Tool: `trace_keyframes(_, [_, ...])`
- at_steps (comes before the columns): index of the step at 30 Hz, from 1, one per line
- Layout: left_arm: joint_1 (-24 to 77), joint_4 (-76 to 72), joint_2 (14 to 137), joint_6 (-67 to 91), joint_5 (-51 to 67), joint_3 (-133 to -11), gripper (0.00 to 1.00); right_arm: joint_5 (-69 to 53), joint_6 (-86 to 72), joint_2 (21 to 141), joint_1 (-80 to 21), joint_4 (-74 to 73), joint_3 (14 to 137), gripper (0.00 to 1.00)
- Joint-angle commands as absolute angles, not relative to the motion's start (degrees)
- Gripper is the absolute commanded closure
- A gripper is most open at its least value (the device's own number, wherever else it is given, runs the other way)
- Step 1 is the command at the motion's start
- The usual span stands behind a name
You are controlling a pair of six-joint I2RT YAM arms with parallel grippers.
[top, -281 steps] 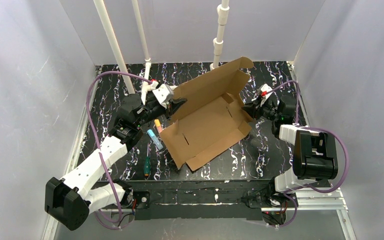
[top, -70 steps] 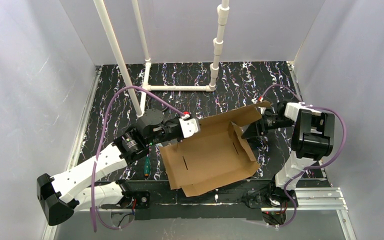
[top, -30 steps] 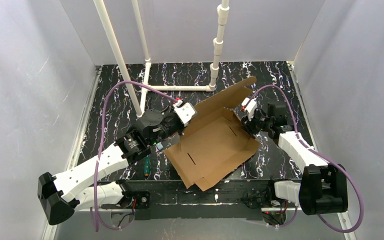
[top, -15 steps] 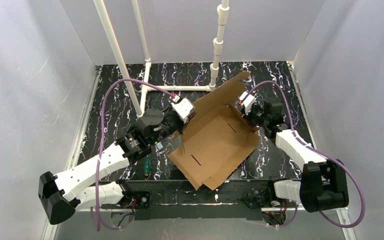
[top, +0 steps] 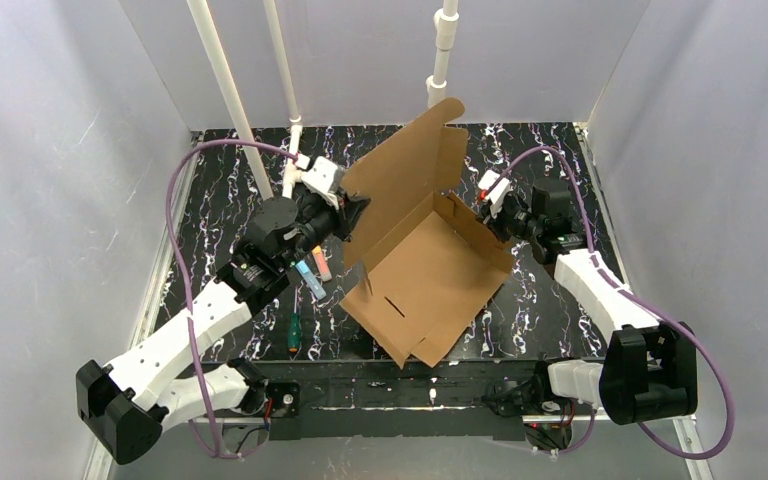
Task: Fold the paper box
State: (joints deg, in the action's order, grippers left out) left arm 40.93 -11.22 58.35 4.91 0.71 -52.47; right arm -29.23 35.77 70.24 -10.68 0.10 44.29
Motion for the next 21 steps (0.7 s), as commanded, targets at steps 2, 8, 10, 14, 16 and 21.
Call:
trace_keyframes(2, [37.48, -16.24, 58.25, 12.29, 7.46, -56.71, 1.0, -31.59, 35.77, 71.02, -10.9, 2.73, 48.32, 0.99])
trace_keyframes(8, [32.64, -19.05, 61.0, 22.64, 13.79, -58.91, 1.0, -32.8, 33.73, 72.0, -10.9, 7.28, 48.54, 0.99])
trace_keyframes(10, [31.38, -20.08, 62.02, 26.23, 15.4, -59.31, 1.0, -32.26, 32.73, 72.3, -10.9, 9.48, 48.27, 0.99])
trace_keyframes(14, [29.96, -21.17, 64.28, 30.45, 17.14, -61.18, 1.0, -31.73, 29.31, 72.38, -10.9, 15.61, 46.42, 0.99])
trace_keyframes(16, [29.69, -21.58, 65.85, 32.09, 17.78, -62.66, 1.0, -30.95, 25.45, 72.51, -10.95, 20.23, 44.87, 0.99])
trace_keyframes(21, [29.62, -21.88, 68.47, 36.21, 19.02, -65.52, 1.0, -28.63, 17.89, 72.61, -10.8, 32.4, 39.99, 0.99])
